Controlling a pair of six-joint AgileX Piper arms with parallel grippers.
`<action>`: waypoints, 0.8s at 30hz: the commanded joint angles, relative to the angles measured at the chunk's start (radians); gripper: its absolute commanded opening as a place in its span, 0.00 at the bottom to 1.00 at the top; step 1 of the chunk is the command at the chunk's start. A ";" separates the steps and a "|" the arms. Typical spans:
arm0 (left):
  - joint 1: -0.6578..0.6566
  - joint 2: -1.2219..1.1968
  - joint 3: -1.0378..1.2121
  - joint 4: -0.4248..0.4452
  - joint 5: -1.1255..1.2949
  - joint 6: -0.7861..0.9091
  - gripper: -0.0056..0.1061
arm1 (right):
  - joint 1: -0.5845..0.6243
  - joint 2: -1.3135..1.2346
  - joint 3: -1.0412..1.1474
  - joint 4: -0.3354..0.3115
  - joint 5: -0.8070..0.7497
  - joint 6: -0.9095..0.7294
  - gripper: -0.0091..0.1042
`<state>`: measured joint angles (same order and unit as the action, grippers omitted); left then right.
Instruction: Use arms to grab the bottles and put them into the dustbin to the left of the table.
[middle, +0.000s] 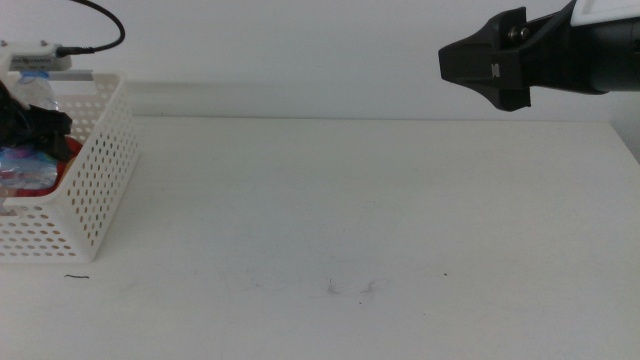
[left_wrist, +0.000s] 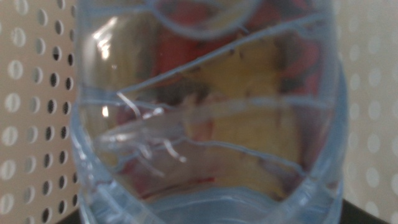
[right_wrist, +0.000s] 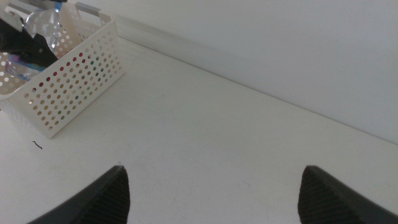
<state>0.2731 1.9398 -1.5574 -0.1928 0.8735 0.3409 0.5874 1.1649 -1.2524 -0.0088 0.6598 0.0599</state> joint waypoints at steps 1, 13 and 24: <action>-0.003 0.000 -0.011 -0.014 -0.034 0.000 0.37 | 0.002 -0.002 0.002 -0.003 -0.007 -0.005 0.86; -0.008 -0.054 -0.024 -0.061 0.093 0.021 0.89 | 0.002 -0.002 0.002 -0.003 -0.007 -0.005 0.86; -0.173 -0.630 0.112 -0.399 0.076 0.209 0.89 | 0.002 -0.002 0.002 -0.003 -0.007 -0.005 0.86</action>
<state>0.1267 1.4054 -1.4720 -0.4880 0.9577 0.4595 0.5874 1.1649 -1.2524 0.0000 0.6598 0.0599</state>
